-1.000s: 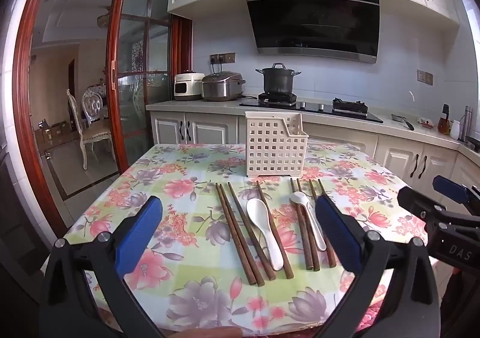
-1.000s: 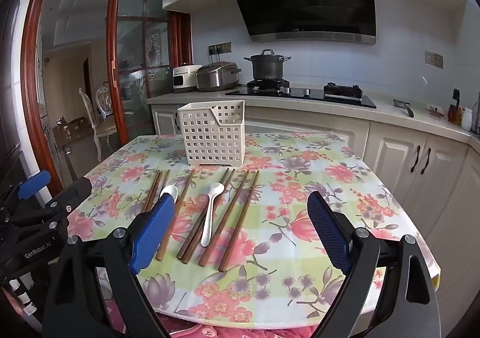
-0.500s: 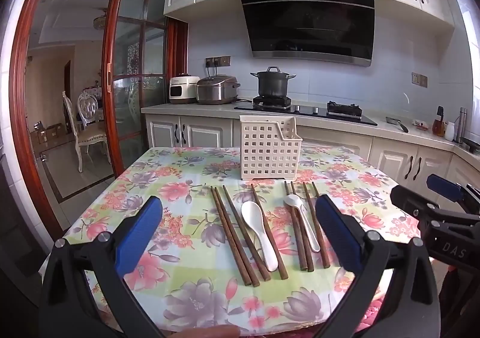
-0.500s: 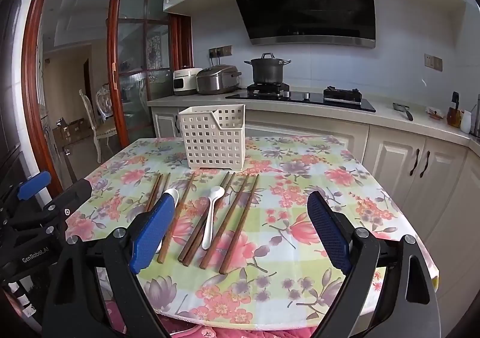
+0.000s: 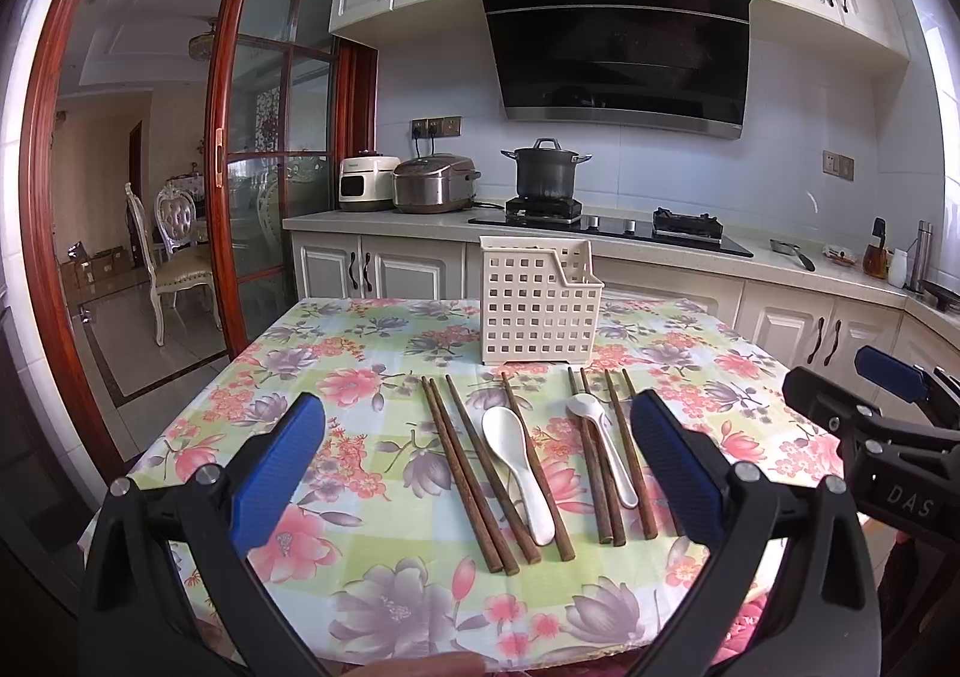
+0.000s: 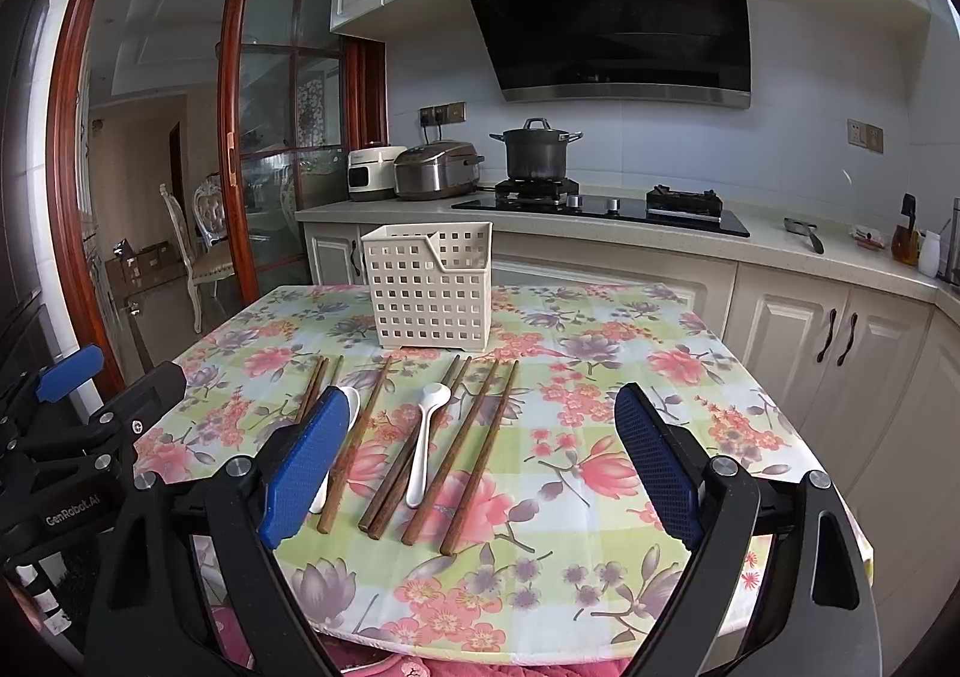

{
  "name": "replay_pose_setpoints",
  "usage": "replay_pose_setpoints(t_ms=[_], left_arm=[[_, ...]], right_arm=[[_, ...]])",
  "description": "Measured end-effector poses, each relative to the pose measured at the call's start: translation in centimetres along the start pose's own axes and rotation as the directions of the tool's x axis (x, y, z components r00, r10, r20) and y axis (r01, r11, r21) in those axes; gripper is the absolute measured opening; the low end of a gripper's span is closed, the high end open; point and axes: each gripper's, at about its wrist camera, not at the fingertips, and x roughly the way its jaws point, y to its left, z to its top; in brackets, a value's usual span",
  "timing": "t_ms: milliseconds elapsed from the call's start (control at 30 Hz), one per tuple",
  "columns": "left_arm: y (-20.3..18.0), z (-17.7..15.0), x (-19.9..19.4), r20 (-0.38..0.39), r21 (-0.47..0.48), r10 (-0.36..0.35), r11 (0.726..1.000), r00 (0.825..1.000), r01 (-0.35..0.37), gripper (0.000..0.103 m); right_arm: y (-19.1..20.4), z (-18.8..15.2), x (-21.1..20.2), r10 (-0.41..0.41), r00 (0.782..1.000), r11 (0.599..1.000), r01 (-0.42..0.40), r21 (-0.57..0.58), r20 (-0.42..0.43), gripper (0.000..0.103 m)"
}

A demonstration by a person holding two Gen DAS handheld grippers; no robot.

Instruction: Organize utensils

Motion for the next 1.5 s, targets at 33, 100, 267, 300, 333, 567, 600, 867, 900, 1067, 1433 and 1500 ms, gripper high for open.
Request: replay_pose_setpoints(t_ms=[33,100,267,300,333,567,600,867,900,1067,1433,1500], left_arm=[[-0.03,-0.02,-0.03,0.001,0.001,-0.002,1.000,1.000,0.002,0.099],[0.01,0.02,-0.09,0.004,0.001,-0.002,1.000,1.000,0.002,0.099],[0.05,-0.09,-0.11,0.003,0.000,-0.005,1.000,1.000,0.005,0.099],[0.05,-0.08,-0.10,0.002,-0.001,-0.005,1.000,1.000,0.005,0.099],[0.09,-0.11,-0.15,0.001,-0.003,-0.006,1.000,1.000,0.006,0.099],[0.10,-0.07,-0.26,0.003,-0.002,-0.007,1.000,1.000,0.007,0.099],[0.10,-0.06,-0.23,0.002,-0.002,-0.007,1.000,1.000,0.007,0.099],[0.17,-0.11,-0.33,0.001,-0.005,-0.008,1.000,1.000,0.008,0.099],[0.16,-0.11,-0.32,0.001,-0.005,-0.008,1.000,1.000,0.008,0.099],[0.18,-0.14,-0.33,0.001,-0.005,-0.008,1.000,1.000,0.008,0.099],[0.20,-0.14,-0.33,0.001,-0.006,-0.008,1.000,1.000,0.008,0.099],[0.22,-0.15,-0.33,0.001,-0.006,-0.009,1.000,1.000,0.009,0.099]], right_arm=[[-0.04,0.00,0.02,0.000,1.000,1.000,0.000,0.000,0.000,0.085],[0.05,0.02,-0.04,0.001,1.000,1.000,-0.001,0.001,-0.001,0.085],[-0.06,0.01,0.04,0.001,1.000,1.000,-0.001,0.000,-0.001,0.085],[-0.04,0.02,0.02,0.001,1.000,1.000,-0.001,0.000,-0.001,0.085],[-0.07,0.00,0.04,0.001,1.000,1.000,-0.001,0.001,0.000,0.085],[0.01,-0.08,0.00,0.001,1.000,1.000,-0.001,0.002,-0.003,0.085],[-0.08,-0.13,0.09,0.001,1.000,1.000,-0.001,0.002,-0.002,0.085],[-0.10,-0.10,0.10,0.001,1.000,1.000,-0.001,0.004,-0.003,0.085],[-0.10,-0.11,0.09,0.001,1.000,1.000,-0.001,0.004,-0.003,0.085],[-0.16,-0.11,0.14,0.002,1.000,1.000,-0.002,0.004,-0.003,0.085],[-0.21,-0.12,0.18,0.002,1.000,1.000,-0.002,0.006,-0.003,0.085],[-0.26,-0.11,0.23,0.003,1.000,1.000,-0.003,0.005,-0.005,0.085]])
